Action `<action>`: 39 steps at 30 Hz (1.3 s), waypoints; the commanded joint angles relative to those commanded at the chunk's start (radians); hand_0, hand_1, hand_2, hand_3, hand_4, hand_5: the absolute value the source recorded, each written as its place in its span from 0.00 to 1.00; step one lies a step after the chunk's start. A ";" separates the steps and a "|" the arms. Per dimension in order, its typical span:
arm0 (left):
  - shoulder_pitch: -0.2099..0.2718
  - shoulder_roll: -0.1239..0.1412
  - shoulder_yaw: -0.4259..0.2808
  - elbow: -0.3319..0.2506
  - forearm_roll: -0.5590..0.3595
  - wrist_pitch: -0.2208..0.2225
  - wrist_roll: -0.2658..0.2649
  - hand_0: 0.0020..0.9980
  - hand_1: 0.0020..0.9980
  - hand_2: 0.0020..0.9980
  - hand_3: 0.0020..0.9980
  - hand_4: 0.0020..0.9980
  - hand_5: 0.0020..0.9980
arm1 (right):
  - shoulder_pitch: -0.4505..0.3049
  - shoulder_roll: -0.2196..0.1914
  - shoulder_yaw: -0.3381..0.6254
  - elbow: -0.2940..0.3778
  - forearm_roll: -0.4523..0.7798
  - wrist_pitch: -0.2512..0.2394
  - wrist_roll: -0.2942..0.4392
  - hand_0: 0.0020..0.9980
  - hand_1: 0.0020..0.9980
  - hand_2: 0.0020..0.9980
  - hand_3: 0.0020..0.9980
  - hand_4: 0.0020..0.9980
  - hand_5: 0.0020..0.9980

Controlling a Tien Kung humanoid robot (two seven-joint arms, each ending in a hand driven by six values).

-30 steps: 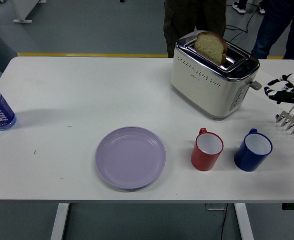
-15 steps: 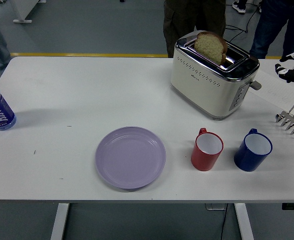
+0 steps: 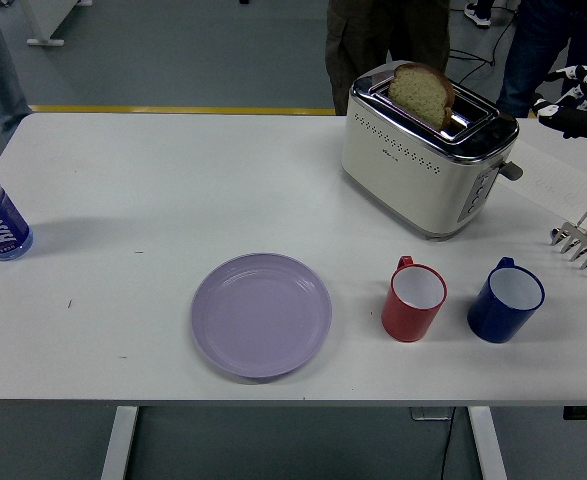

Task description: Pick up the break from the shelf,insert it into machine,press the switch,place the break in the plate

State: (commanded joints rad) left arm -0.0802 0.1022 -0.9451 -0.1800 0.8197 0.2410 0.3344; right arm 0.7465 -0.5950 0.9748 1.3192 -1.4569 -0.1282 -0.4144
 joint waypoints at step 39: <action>-0.011 0.003 0.012 0.000 -0.014 0.002 -0.003 0.64 0.50 0.47 0.55 0.35 0.82 | 0.162 0.154 -0.074 -0.177 0.026 -0.012 0.068 0.87 0.81 0.84 0.87 0.64 0.57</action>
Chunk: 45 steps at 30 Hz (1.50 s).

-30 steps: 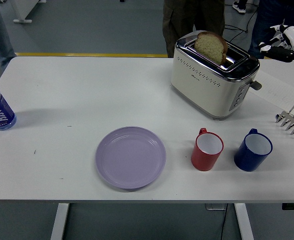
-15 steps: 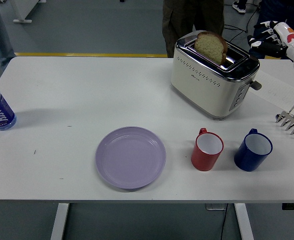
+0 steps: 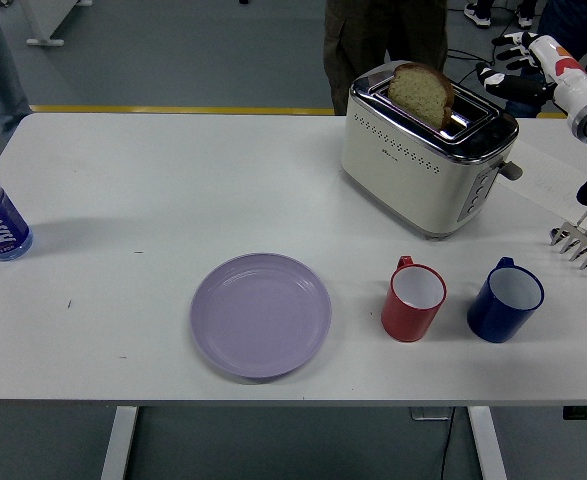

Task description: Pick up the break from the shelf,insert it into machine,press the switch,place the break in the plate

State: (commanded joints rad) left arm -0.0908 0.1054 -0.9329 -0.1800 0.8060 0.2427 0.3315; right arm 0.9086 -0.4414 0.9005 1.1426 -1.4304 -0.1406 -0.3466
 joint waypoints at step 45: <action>-0.002 0.003 0.007 0.000 0.003 -0.001 0.002 0.64 0.49 0.47 0.55 0.36 0.82 | 0.123 0.149 -0.094 -0.228 0.010 0.002 0.044 0.89 0.83 0.85 0.89 0.70 0.50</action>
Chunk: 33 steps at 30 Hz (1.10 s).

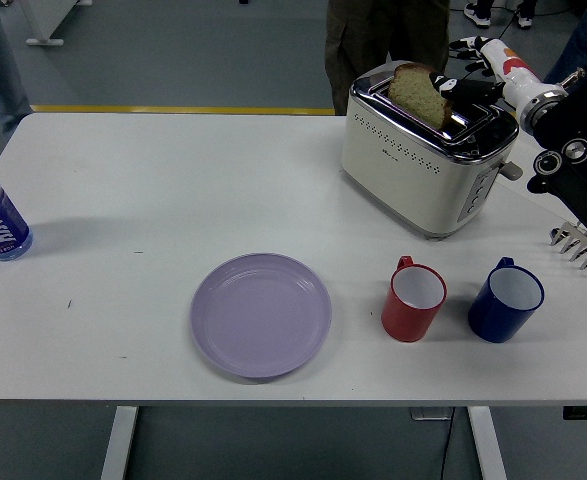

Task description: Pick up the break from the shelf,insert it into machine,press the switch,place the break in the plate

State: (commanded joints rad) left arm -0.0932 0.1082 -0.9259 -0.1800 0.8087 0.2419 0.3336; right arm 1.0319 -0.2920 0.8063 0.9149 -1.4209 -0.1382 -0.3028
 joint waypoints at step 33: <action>-0.020 0.008 0.043 0.000 -0.038 0.006 -0.009 0.64 0.49 0.46 0.56 0.36 0.82 | 0.250 0.172 -0.199 -0.312 -0.027 0.110 -0.034 0.82 0.75 0.76 0.83 0.72 0.44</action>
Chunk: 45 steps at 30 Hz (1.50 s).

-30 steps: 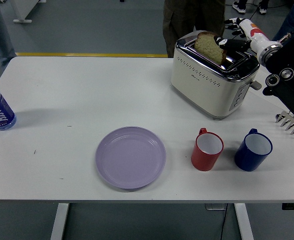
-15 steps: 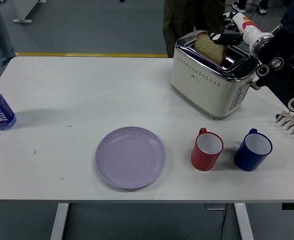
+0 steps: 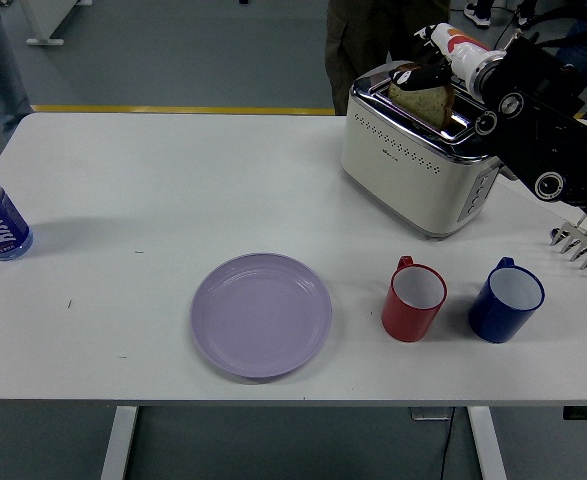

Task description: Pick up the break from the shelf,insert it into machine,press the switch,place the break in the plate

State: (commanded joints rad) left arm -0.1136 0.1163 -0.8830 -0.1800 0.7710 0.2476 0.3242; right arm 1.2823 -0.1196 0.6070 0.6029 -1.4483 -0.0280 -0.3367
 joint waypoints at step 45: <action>-0.006 0.004 0.021 0.000 0.002 0.002 0.000 0.64 0.48 0.46 0.56 0.37 0.82 | 0.103 0.120 -0.172 -0.269 0.034 0.035 -0.014 0.62 0.59 0.67 0.78 0.72 0.38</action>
State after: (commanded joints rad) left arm -0.1194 0.1208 -0.8623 -0.1800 0.7727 0.2497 0.3242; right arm 1.3852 0.0000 0.4352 0.3335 -1.4142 0.0071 -0.3509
